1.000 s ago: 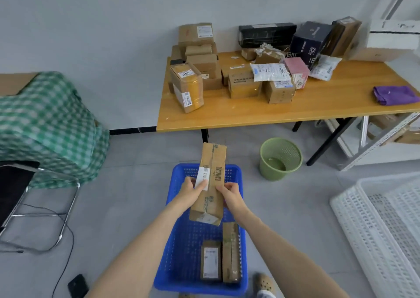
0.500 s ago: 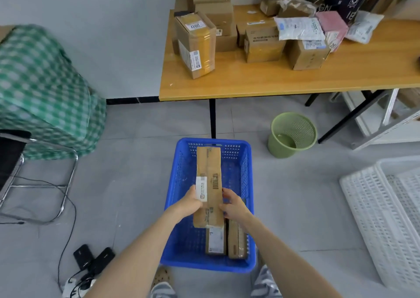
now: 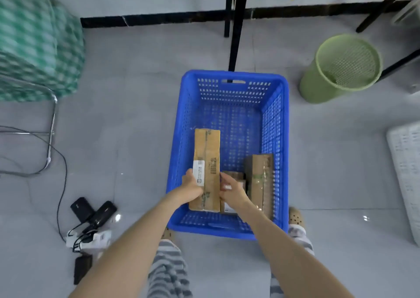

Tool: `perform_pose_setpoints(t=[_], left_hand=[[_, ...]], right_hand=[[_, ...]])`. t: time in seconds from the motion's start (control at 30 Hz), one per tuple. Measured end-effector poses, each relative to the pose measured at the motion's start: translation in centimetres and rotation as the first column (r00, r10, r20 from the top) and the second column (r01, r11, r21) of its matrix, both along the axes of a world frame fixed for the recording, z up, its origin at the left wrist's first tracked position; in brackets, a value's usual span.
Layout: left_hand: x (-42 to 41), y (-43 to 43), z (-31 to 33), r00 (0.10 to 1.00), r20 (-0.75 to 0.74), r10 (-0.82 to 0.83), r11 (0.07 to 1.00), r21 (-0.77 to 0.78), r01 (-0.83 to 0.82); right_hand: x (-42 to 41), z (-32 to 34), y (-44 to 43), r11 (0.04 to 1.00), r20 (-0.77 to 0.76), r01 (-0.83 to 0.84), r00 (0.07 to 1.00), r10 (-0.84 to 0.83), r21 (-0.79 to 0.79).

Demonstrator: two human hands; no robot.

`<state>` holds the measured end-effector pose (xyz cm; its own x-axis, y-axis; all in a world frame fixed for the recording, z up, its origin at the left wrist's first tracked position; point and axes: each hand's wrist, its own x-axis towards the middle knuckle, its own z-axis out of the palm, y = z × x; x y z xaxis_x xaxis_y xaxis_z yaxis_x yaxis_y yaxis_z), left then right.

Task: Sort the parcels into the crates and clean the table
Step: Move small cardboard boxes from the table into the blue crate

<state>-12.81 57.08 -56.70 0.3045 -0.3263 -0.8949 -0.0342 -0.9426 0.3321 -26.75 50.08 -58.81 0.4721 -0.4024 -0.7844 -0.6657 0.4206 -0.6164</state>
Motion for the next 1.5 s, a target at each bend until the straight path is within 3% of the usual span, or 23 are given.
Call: perform_pose_setpoints(t=[0.13, 0.23, 0.33, 0.57, 0.7, 0.77, 0.87, 1.03, 1.2, 1.5], left_hand=[[0.6, 0.6, -5.7, 0.998, 0.033, 0.044, 0.998, 0.048, -0.046], [0.7, 1.5, -10.3, 0.976, 0.067, 0.207, 0.973, 0.093, -0.213], [0.0, 3.3, -14.7, 0.964, -0.058, 0.261, 0.962, 0.094, -0.255], [-0.7, 5.9, -21.8, 0.932, -0.123, 0.340, 0.940, 0.038, -0.338], [-1.3, 6.2, -25.3, 0.903, 0.000, 0.430, 0.901, 0.069, -0.429], [-1.3, 6.3, -27.2, 0.906, 0.078, 0.417, 0.904, 0.070, -0.422], [-1.0, 6.4, -29.5, 0.955, 0.028, 0.296, 0.946, 0.130, -0.297], [-1.4, 6.4, -32.1, 0.994, 0.038, 0.103, 0.945, 0.308, -0.110], [-2.5, 7.8, -32.5, 0.989, -0.090, 0.117, 0.922, 0.380, -0.075], [-2.2, 6.9, -29.2, 0.985, -0.140, 0.103, 0.953, 0.299, -0.057]], right_hand=[[1.4, -5.3, 1.6, 0.995, -0.011, 0.058, 0.998, -0.058, 0.077], [1.5, -11.3, 3.2, 0.995, 0.003, 0.005, 1.000, -0.005, 0.103], [1.6, -14.2, 4.2, 0.989, -0.006, 0.022, 1.000, -0.021, 0.147], [1.0, -21.2, 6.9, 0.948, -0.093, 0.119, 0.991, -0.096, 0.296], [1.7, -24.5, 8.5, 0.946, -0.128, 0.110, 0.989, -0.074, 0.304], [2.1, -26.2, 9.1, 0.943, -0.121, 0.117, 0.989, -0.083, 0.311], [2.8, -27.9, 9.5, 0.927, -0.113, 0.109, 0.991, -0.073, 0.359], [4.1, -29.5, 10.4, 0.928, -0.143, -0.033, 0.985, 0.092, 0.371], [4.1, -30.2, 12.1, 0.854, -0.242, -0.310, 0.868, 0.433, 0.418], [4.2, -27.8, 11.9, 0.951, -0.315, -0.137, 0.922, 0.225, 0.278]])
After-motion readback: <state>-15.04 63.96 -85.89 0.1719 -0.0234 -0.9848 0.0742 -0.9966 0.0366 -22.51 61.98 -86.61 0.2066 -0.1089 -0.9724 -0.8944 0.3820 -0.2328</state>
